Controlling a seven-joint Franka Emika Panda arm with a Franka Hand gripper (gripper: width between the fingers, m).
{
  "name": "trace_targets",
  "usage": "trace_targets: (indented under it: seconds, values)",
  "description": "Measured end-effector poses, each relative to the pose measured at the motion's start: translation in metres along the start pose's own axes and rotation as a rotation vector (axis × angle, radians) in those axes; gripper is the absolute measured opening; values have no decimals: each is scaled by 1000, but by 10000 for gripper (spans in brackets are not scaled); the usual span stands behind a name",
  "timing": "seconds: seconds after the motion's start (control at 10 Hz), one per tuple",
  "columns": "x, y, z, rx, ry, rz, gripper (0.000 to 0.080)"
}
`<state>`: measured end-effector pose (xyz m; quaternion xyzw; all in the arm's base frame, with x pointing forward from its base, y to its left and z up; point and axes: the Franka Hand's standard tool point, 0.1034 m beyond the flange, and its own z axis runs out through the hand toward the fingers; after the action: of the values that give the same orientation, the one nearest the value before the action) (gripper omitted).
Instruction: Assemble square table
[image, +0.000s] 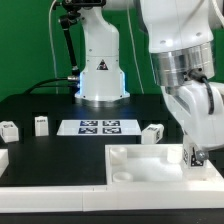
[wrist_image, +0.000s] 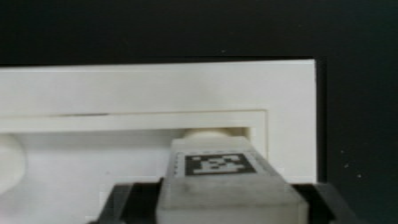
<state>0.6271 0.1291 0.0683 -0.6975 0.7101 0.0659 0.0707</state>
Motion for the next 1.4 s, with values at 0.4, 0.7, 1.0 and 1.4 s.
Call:
trace_targets:
  seconds: [0.4, 0.7, 1.0, 1.4]
  values:
    - [-7, 2, 3, -18, 67, -719, 599]
    - [-2, 1, 3, -33, 76, -1012, 648]
    - [1, -6, 1, -38, 122, -1429, 649]
    - [9, -5, 1, -33, 124, -1226, 402]
